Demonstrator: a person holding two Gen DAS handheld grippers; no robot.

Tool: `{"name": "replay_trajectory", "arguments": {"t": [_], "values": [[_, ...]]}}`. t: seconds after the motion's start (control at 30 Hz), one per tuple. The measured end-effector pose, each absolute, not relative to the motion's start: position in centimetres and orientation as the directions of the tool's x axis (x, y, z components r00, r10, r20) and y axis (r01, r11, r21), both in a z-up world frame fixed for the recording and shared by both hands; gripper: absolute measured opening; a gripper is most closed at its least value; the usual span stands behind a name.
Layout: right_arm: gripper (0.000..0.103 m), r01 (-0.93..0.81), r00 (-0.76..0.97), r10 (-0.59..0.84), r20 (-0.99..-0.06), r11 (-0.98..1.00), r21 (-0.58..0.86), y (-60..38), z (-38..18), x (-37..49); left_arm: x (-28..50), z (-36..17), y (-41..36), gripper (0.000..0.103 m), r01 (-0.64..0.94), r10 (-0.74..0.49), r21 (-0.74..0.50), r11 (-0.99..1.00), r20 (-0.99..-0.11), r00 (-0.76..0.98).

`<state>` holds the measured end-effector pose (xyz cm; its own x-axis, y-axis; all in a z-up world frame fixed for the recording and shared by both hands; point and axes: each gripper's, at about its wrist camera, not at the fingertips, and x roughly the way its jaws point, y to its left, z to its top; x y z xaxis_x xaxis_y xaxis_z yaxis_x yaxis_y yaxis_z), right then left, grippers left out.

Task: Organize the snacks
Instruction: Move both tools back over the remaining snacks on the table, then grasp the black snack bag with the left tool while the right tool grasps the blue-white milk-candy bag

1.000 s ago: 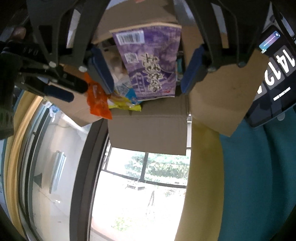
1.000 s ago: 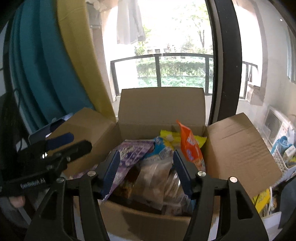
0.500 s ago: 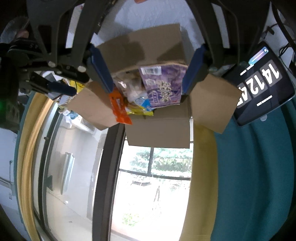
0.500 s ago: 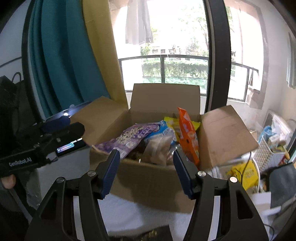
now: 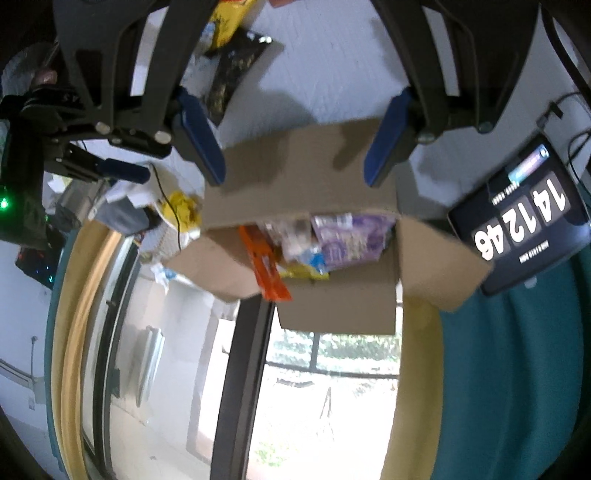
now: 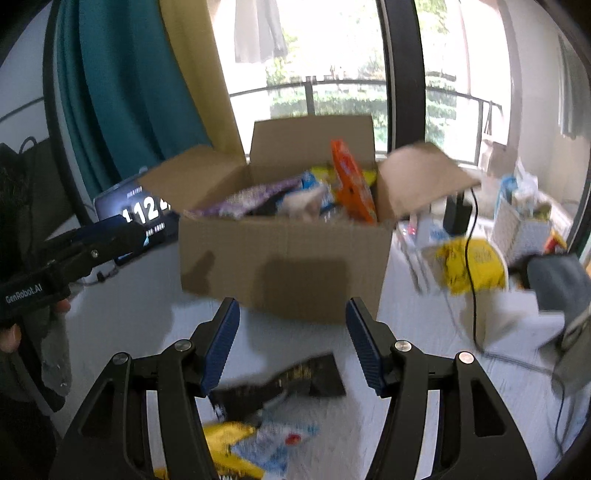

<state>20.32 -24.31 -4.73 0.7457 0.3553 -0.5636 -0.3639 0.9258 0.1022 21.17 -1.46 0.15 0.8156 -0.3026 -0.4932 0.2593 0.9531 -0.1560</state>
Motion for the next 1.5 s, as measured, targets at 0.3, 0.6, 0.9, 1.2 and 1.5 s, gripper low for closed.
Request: {"name": "replay_trajectory", "arguments": {"t": [0.3,0.6,0.9,1.2,1.5], "values": [[0.063,-0.317,0.643,0.354,-0.679,0.93,0.185,-24.8,-11.8,19.4,20.3,-4.2,-1.9,0.078,0.237,-0.297,-0.18,0.955,-0.577,0.761],[0.063,-0.314,0.566,0.393,-0.725,0.916,0.251,-24.4,-15.7,19.3,20.1,-8.4,-2.5,0.078,0.21,-0.273,-0.176,0.962,-0.668,0.693],[0.055,-0.337,0.55,0.407,-0.73,0.907,0.252,-25.1,-17.2,19.0,20.5,-10.7,-5.4,0.078,0.243,-0.259,-0.131,0.961,-0.728,0.635],[0.055,-0.309,0.601,0.421,-0.68,0.906,0.289,-29.9,-15.7,18.4,21.3,-12.5,-11.9,0.078,0.39,-0.28,-0.043,0.92,-0.768,0.575],[0.055,-0.277,0.625,0.414,-0.661,0.91,0.308,-32.9,-15.1,18.7,23.6,-14.7,-14.5,0.039,0.43,-0.259,-0.009,0.903,-0.81,0.526]]}}
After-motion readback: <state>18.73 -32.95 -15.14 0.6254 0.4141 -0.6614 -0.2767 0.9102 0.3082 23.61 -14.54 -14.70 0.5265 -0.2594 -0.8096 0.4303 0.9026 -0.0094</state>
